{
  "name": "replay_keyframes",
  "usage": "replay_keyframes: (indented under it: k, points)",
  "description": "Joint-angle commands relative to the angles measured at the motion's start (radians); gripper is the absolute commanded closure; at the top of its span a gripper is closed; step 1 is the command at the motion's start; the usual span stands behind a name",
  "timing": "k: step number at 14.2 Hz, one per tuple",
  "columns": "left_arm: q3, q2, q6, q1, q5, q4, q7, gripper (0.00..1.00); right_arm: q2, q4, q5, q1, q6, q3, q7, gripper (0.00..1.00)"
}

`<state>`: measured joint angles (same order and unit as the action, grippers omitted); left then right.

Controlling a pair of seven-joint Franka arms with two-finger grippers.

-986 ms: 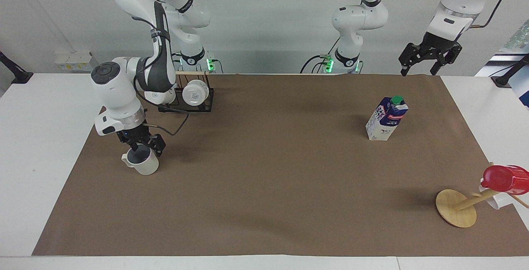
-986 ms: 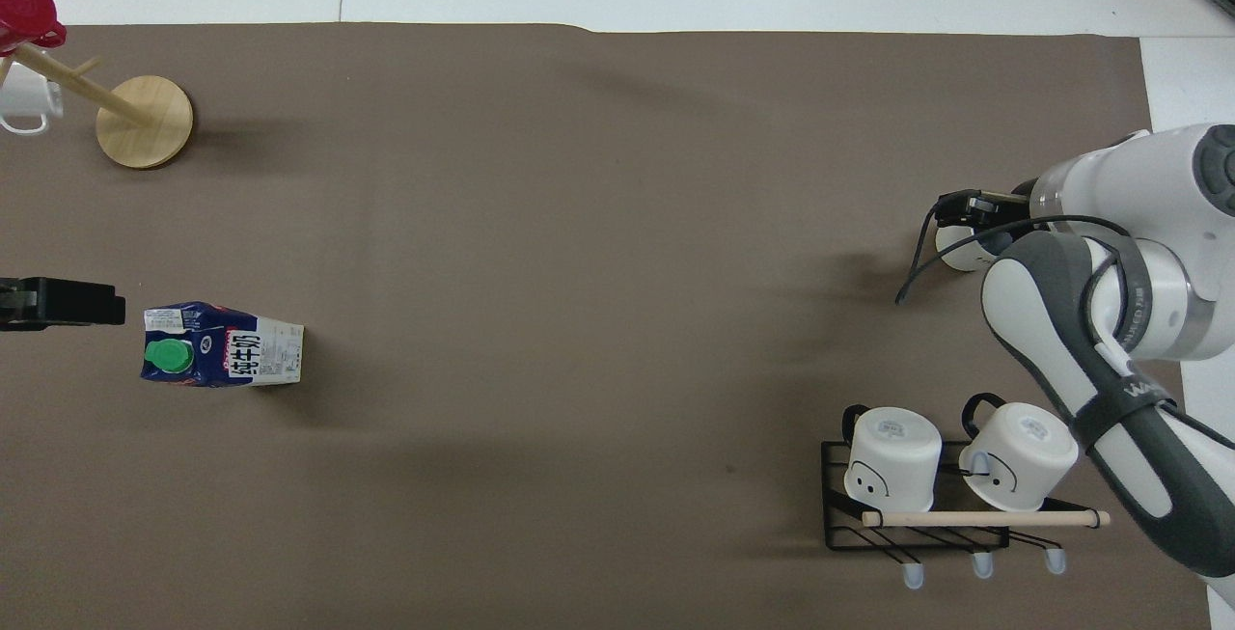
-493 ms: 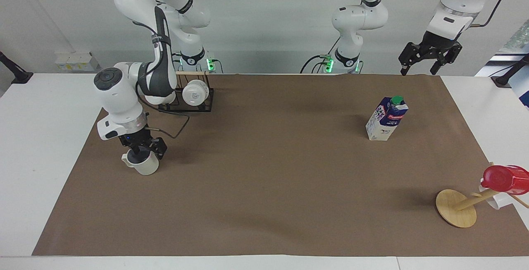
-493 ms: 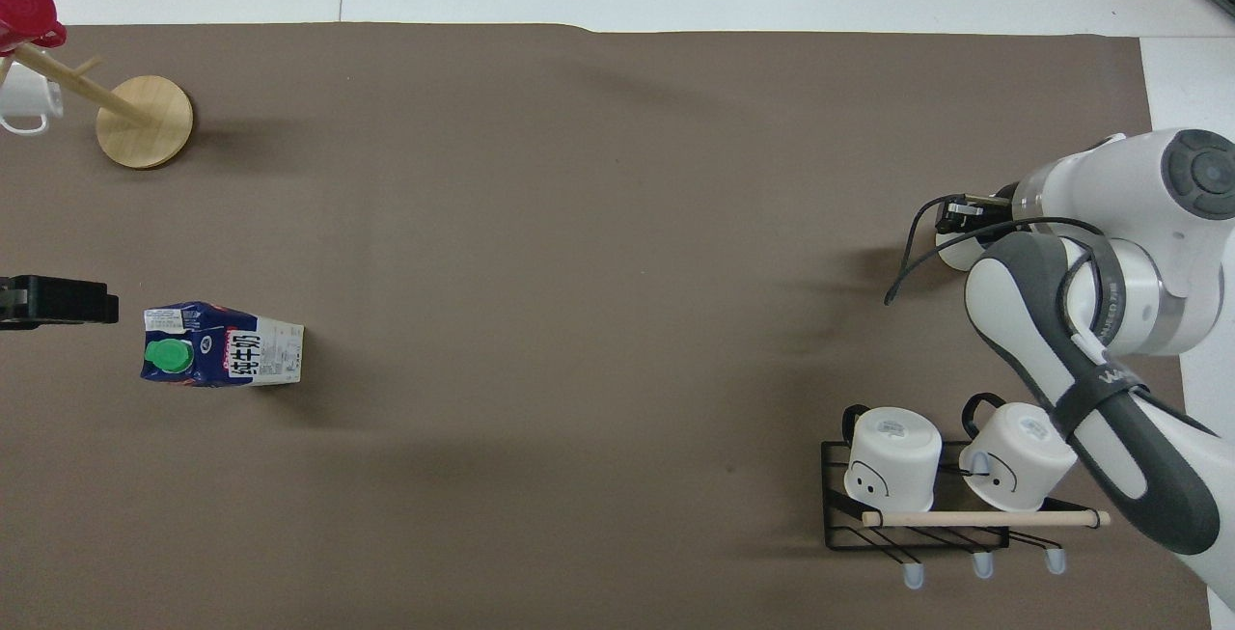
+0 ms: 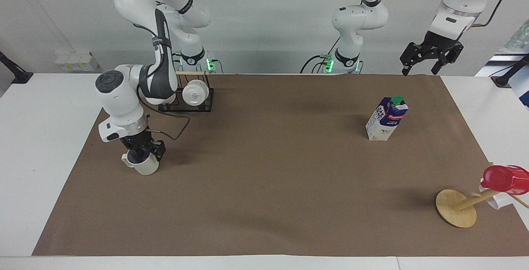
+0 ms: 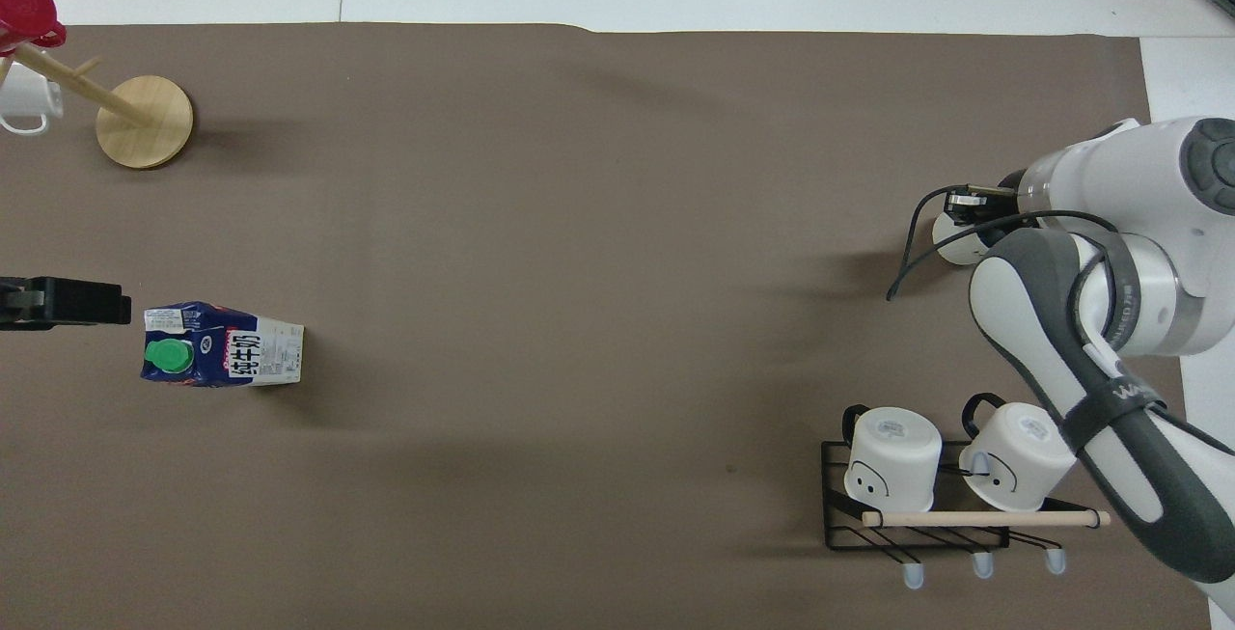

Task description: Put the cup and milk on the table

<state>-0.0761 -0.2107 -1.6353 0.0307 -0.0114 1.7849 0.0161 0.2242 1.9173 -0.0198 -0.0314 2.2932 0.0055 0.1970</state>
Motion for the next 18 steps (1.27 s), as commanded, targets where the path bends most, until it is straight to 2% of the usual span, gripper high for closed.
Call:
replay_keyframes:
  k: [1, 3, 6, 9, 11, 14, 18]
  points:
    - [0.002, -0.002, 0.012, -0.006, 0.007, -0.006, 0.005, 0.00, -0.057, -0.015, 0.014, 0.043, -0.070, 0.008, 0.073, 1.00]
    - [0.002, -0.006, 0.014, -0.009, 0.007, -0.001, 0.004, 0.00, -0.056, -0.072, 0.012, 0.086, -0.118, 0.008, 0.136, 1.00]
    - [0.002, -0.036, -0.012, -0.009, -0.004, 0.074, -0.024, 0.00, -0.045, -0.132, 0.001, 0.166, -0.159, 0.008, 0.200, 1.00]
    - [0.004, -0.070, -0.139, -0.011, -0.004, 0.218, -0.054, 0.00, -0.040, -0.162, 0.001, 0.264, -0.159, 0.008, 0.287, 1.00]
    - [0.005, -0.122, -0.248, -0.009, -0.004, 0.332, -0.091, 0.00, -0.031, -0.213, 0.003, 0.333, -0.194, 0.008, 0.355, 1.00]
    - [0.013, -0.127, -0.271, 0.015, -0.004, 0.349, -0.185, 0.00, 0.038, -0.316, 0.001, 0.451, -0.271, 0.008, 0.484, 1.00]
    - [0.012, -0.127, -0.328, 0.017, -0.004, 0.404, -0.191, 0.00, 0.061, -0.340, -0.002, 0.508, -0.276, 0.008, 0.516, 1.00]
